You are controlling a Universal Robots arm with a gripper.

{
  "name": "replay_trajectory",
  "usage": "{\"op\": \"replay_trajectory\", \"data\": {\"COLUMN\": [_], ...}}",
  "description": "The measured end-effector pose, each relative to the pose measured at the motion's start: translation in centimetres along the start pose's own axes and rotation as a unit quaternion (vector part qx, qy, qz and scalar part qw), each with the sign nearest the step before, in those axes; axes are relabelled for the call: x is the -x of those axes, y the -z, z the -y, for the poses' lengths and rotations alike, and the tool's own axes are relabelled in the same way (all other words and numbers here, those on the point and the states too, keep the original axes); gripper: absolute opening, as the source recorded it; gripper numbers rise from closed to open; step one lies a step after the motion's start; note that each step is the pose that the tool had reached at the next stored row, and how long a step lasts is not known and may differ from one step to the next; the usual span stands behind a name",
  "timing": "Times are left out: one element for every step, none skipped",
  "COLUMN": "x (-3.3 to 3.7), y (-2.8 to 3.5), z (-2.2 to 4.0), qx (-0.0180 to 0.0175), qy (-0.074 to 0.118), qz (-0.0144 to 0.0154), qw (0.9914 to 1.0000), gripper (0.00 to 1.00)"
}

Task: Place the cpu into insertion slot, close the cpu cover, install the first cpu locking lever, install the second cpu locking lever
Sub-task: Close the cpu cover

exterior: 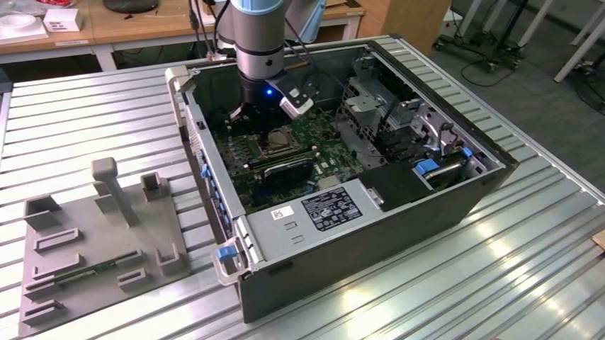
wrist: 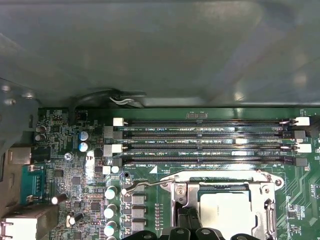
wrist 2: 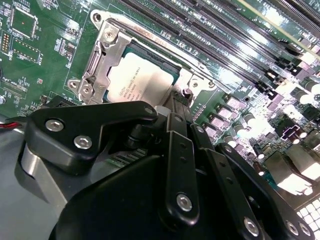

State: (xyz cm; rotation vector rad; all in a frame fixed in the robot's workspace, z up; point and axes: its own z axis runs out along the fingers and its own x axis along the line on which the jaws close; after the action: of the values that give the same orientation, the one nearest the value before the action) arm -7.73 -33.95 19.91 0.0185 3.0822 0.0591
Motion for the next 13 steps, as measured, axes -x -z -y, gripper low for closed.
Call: {"op": "replay_trajectory", "data": {"x": [0.00, 0.00, 0.00, 0.00, 0.00, -0.01, -0.02, -0.02, -0.02, -0.02, -0.01, -0.01, -0.01], "y": [-0.01, -0.01, -0.02, -0.02, -0.02, -0.05, -0.09, -0.10, -0.10, -0.11, -0.12, -0.13, -0.13], "z": [0.00, 0.00, 0.00, 0.00, 0.00, 0.00, 0.01, 0.01, 0.01, 0.00, 0.00, 0.00, 0.00], "qx": [0.0000, 0.0001, 0.0001, 0.0001, 0.0001, 0.0000, -0.0001, -0.0001, -0.0001, 0.0000, 0.0000, 0.0001, 0.0001], "qy": [0.000, 0.000, 0.000, 0.000, 0.000, 0.000, 0.000, 0.000, 0.000, 0.000, 0.000, 0.000, 0.000], "qz": [0.0000, 0.0001, 0.0001, 0.0001, 0.0000, 0.0000, 0.0000, 0.0000, 0.0000, 0.0000, 0.0001, 0.0001, 0.0001], "qw": [1.00000, 1.00000, 1.00000, 1.00000, 1.00000, 1.00000, 1.00000, 1.00000, 1.00000, 1.00000, 1.00000, 1.00000, 1.00000], "gripper": [0.11, 0.11, 0.11, 0.11, 0.11, 0.11, 0.11, 0.11, 0.11, 0.11, 0.11, 0.11, 0.11]}}
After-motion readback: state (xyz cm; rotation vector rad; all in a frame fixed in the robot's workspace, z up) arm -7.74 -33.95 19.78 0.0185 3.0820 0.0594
